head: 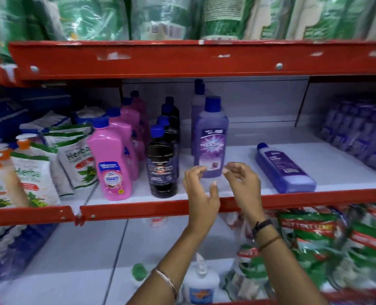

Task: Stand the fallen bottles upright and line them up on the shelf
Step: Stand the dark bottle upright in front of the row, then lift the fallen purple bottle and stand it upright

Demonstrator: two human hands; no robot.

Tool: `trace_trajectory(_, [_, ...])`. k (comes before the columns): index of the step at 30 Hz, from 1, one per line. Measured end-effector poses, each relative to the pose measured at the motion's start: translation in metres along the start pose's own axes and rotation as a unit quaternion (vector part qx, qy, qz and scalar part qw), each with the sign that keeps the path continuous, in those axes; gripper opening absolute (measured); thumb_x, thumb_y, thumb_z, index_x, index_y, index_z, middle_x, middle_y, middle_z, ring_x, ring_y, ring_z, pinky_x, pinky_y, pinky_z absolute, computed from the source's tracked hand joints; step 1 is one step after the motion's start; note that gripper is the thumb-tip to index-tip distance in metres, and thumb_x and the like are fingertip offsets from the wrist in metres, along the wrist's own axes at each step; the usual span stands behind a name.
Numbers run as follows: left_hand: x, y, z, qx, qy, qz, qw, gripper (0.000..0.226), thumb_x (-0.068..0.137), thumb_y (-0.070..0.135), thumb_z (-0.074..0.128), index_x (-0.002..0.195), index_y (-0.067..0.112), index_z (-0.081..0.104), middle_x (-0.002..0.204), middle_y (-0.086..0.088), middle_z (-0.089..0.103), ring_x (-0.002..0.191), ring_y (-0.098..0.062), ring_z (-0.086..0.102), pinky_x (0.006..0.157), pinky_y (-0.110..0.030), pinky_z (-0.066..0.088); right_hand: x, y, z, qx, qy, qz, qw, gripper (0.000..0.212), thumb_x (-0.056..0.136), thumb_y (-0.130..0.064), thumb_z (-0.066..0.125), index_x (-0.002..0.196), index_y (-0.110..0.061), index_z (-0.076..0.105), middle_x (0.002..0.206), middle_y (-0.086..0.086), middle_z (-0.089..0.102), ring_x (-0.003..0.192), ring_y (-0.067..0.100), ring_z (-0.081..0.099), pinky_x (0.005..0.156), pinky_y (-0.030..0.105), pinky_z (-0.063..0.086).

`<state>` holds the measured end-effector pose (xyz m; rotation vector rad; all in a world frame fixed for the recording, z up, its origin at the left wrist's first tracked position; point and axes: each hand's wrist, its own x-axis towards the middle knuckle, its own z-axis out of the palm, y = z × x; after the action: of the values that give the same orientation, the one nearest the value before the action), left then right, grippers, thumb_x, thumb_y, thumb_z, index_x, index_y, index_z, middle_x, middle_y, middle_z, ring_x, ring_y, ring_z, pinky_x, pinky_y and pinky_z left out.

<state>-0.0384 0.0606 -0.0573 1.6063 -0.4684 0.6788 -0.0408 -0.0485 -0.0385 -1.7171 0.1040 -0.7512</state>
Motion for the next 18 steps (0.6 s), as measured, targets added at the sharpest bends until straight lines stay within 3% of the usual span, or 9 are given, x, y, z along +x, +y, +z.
trace_trajectory(3, [0.011, 0.012, 0.05, -0.019, -0.144, -0.13, 0.981, 0.051, 0.08, 0.004, 0.061, 0.124, 0.01, 0.035, 0.123, -0.012, 0.047, 0.113, -0.023, 0.048, 0.1, -0.031, 0.04, 0.03, 0.012, -0.056, -0.061, 0.036, 0.033, 0.997, 0.018, 0.079, -0.012, 0.068, 0.096, -0.009, 0.065, 0.097, 0.008, 0.07, 0.093, 0.023, 0.065, 0.089, 0.036, 0.051])
trace_trajectory(6, [0.027, 0.022, 0.097, 0.05, -0.305, -0.196, 0.931, 0.056, 0.086, 0.02, 0.059, 0.132, 0.008, 0.03, 0.131, -0.014, 0.049, 0.121, -0.028, 0.047, 0.097, -0.032, 0.04, 0.059, 0.021, -0.104, -0.143, 0.089, 0.035, 0.985, 0.023, 0.081, -0.011, 0.064, 0.102, -0.003, 0.065, 0.105, 0.016, 0.069, 0.097, 0.028, 0.063, 0.087, 0.033, 0.047])
trace_trajectory(9, [0.037, 0.026, 0.139, 0.098, -0.383, -0.223, 0.891, 0.052, 0.09, 0.034, 0.05, 0.13, 0.006, 0.031, 0.132, -0.017, 0.053, 0.117, -0.033, 0.053, 0.093, -0.037, 0.046, 0.088, 0.035, -0.142, -0.234, 0.084, 0.075, 0.966, 0.035, 0.085, -0.015, 0.059, 0.117, 0.0, 0.059, 0.122, 0.022, 0.062, 0.112, 0.035, 0.057, 0.093, 0.037, 0.043])
trace_trajectory(12, [0.034, 0.02, 0.17, 0.151, -0.401, -0.228, 0.874, 0.057, 0.09, 0.048, 0.042, 0.13, 0.008, 0.035, 0.132, -0.017, 0.054, 0.118, -0.036, 0.053, 0.101, -0.045, 0.042, 0.104, 0.052, -0.161, -0.275, 0.033, 0.161, 0.947, 0.044, 0.089, -0.026, 0.055, 0.119, 0.007, 0.055, 0.127, 0.029, 0.056, 0.117, 0.041, 0.052, 0.096, 0.039, 0.041])
trace_trajectory(15, [0.028, 0.011, 0.183, 0.177, -0.354, -0.212, 0.893, 0.055, 0.091, 0.048, 0.04, 0.133, 0.013, 0.034, 0.133, -0.016, 0.053, 0.123, -0.035, 0.047, 0.111, -0.05, 0.029, 0.105, 0.062, -0.164, -0.242, 0.025, 0.172, 0.955, 0.047, 0.087, -0.039, 0.058, 0.084, 0.008, 0.066, 0.094, 0.029, 0.068, 0.09, 0.04, 0.061, 0.073, 0.036, 0.045])
trace_trajectory(18, [0.027, 0.004, 0.187, 0.147, -0.349, -0.203, 0.903, 0.059, 0.089, 0.047, 0.044, 0.137, 0.018, 0.027, 0.134, -0.012, 0.052, 0.122, -0.034, 0.049, 0.109, -0.052, 0.033, 0.104, 0.068, -0.167, -0.163, 0.047, 0.184, 0.968, 0.046, 0.08, -0.042, 0.066, 0.076, 0.003, 0.069, 0.08, 0.02, 0.07, 0.076, 0.034, 0.064, 0.065, 0.032, 0.045])
